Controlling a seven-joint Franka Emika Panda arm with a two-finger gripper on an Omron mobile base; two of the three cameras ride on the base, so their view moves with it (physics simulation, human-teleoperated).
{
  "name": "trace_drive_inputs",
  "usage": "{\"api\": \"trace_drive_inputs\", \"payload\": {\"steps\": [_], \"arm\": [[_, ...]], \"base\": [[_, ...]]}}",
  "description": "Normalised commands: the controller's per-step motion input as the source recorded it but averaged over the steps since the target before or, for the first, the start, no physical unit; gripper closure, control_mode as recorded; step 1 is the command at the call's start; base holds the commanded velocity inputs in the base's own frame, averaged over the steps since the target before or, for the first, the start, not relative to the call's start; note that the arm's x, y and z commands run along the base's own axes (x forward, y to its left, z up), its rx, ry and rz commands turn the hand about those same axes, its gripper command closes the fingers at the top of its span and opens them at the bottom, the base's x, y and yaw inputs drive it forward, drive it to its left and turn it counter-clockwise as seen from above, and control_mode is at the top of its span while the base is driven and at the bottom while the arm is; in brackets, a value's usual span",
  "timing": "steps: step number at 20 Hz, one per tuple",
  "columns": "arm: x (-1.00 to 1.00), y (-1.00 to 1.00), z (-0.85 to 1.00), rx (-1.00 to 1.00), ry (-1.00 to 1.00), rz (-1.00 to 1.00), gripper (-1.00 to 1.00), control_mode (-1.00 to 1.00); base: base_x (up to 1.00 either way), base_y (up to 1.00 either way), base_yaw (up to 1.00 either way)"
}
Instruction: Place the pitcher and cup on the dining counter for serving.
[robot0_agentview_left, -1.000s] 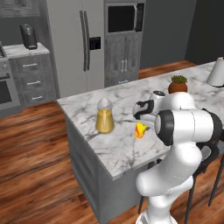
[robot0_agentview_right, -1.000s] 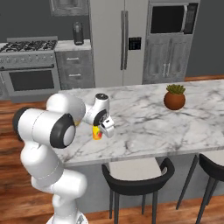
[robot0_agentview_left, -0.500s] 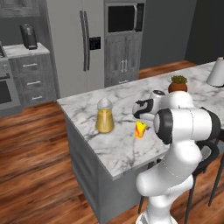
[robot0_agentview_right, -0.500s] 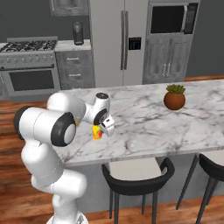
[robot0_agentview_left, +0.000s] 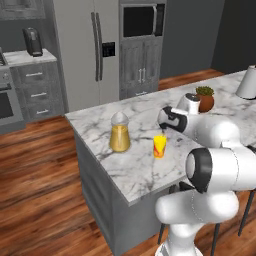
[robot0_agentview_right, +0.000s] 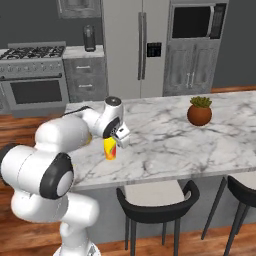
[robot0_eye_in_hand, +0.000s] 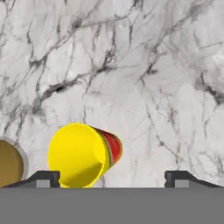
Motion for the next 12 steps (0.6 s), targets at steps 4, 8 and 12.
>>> {"api": "trace_drive_inputs", "payload": {"steps": [4, 8, 12], "arm": [[-0.64, 0.16, 0.77, 0.00, -0.26, 0.00, -1.00, -1.00], [-0.96, 0.25, 0.68, -0.02, -0.28, 0.00, -1.00, -1.00], [-1.00, 0.35, 0.57, -0.06, -0.28, 0.00, -1.00, -1.00]], "base": [[0.00, 0.00, 0.00], [0.00, 0.00, 0.00], [0.00, 0.00, 0.00]]}}
